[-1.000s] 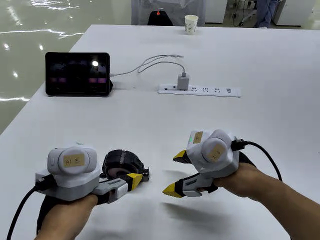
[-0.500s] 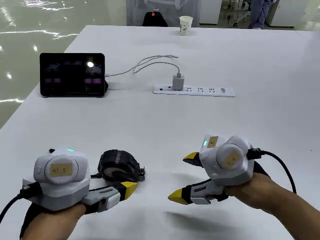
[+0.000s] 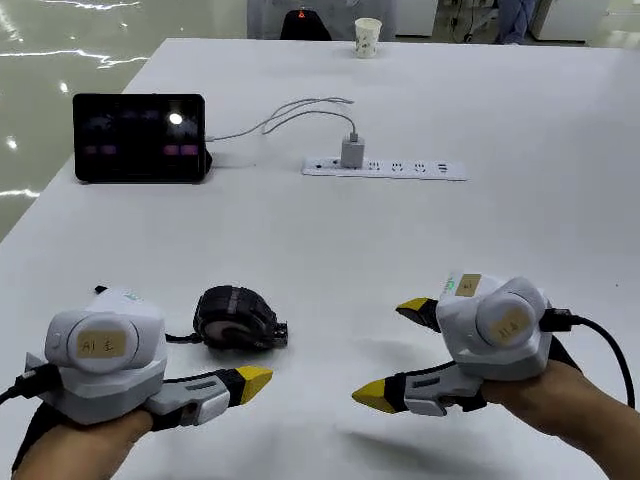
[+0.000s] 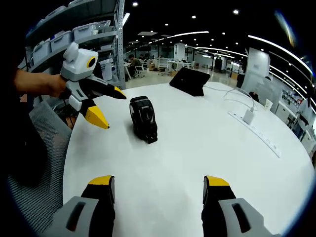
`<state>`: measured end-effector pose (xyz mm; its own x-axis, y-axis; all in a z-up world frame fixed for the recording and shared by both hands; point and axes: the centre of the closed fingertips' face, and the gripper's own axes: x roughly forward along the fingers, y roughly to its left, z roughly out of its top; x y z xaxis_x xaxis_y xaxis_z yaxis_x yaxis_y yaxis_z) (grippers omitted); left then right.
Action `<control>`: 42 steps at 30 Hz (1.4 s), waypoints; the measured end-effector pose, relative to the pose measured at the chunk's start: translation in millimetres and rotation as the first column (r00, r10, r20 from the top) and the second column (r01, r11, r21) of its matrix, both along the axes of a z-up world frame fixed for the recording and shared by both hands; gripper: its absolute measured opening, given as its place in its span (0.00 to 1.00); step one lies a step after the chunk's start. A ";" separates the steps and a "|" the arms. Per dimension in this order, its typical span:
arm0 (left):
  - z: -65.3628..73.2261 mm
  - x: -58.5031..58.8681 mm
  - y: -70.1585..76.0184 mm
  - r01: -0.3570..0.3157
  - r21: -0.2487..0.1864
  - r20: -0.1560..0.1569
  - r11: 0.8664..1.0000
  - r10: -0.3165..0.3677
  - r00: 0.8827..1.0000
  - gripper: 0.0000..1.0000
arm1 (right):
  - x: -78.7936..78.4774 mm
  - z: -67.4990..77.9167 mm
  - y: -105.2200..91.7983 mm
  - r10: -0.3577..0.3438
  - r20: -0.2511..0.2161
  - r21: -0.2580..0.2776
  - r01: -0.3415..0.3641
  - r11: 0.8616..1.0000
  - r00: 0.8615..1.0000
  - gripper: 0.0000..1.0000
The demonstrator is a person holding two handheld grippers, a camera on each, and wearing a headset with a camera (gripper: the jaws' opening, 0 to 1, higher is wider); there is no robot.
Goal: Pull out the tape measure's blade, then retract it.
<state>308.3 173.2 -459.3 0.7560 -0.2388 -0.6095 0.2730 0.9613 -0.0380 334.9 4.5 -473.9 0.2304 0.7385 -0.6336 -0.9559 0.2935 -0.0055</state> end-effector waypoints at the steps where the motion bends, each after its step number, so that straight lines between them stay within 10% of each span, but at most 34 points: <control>1: 0.8 -0.7 -0.2 0.003 -0.001 0.002 1.000 -0.003 1.000 0.86 | -0.4 0.6 -1.7 -0.007 0.000 0.003 0.007 1.000 1.000 0.72; 42: 18.0 -38.0 -17.7 0.171 -0.003 0.111 0.985 -0.170 0.979 0.99 | -34.6 23.7 -43.0 -0.206 -0.002 0.198 0.203 0.959 0.978 0.99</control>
<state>270.3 155.5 -441.3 0.7657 -0.3766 -0.5215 0.4358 0.9000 -0.0101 300.3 -38.5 -450.3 0.3997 0.7836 -0.4757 -0.8757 0.4798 0.0546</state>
